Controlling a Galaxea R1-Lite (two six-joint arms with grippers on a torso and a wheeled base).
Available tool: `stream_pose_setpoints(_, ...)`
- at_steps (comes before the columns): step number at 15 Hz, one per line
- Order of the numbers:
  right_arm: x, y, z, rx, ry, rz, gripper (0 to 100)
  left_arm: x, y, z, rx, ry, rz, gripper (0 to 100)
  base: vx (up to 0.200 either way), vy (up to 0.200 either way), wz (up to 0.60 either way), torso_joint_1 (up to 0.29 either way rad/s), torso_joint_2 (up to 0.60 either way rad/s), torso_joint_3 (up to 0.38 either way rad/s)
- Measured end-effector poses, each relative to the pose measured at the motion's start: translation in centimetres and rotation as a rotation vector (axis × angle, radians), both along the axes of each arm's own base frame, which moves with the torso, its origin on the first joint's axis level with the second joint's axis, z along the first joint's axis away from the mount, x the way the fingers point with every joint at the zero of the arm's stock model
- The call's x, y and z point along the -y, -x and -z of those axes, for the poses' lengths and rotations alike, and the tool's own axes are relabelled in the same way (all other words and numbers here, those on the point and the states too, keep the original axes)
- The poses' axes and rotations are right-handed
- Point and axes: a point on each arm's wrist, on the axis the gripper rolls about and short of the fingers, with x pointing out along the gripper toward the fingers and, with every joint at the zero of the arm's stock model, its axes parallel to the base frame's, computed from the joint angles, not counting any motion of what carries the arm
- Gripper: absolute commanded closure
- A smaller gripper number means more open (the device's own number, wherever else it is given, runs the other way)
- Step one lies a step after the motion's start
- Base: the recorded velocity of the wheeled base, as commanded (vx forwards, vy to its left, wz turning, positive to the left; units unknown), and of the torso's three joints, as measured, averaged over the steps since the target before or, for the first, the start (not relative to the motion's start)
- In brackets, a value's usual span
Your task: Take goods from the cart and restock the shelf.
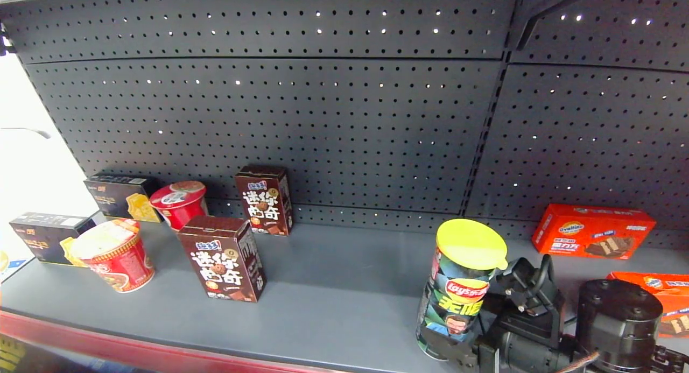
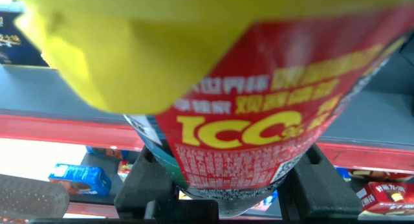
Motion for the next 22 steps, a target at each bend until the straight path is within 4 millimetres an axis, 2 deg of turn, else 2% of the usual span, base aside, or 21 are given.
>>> stream_pose_setpoints(4,1.0,1.1,-0.3,0.002,-0.001,0.003,0,0.0,0.1,0.2,-0.001,0.000,0.000,100,0.000,0.000,0.00,0.000,0.00,0.000)
stream_pose_setpoints(14,1.8,2.9,-0.5,0.006,0.001,-0.021,0,0.0,0.4,0.6,0.012,0.001,-0.002,100,0.000,0.000,0.00,0.000,0.00,0.000)
stream_pose_setpoints(22,1.4,3.9,-0.6,0.006,-0.010,-0.102,0,0.0,0.6,0.8,0.014,0.001,-0.005,100,0.000,0.000,0.00,0.000,0.00,0.000)
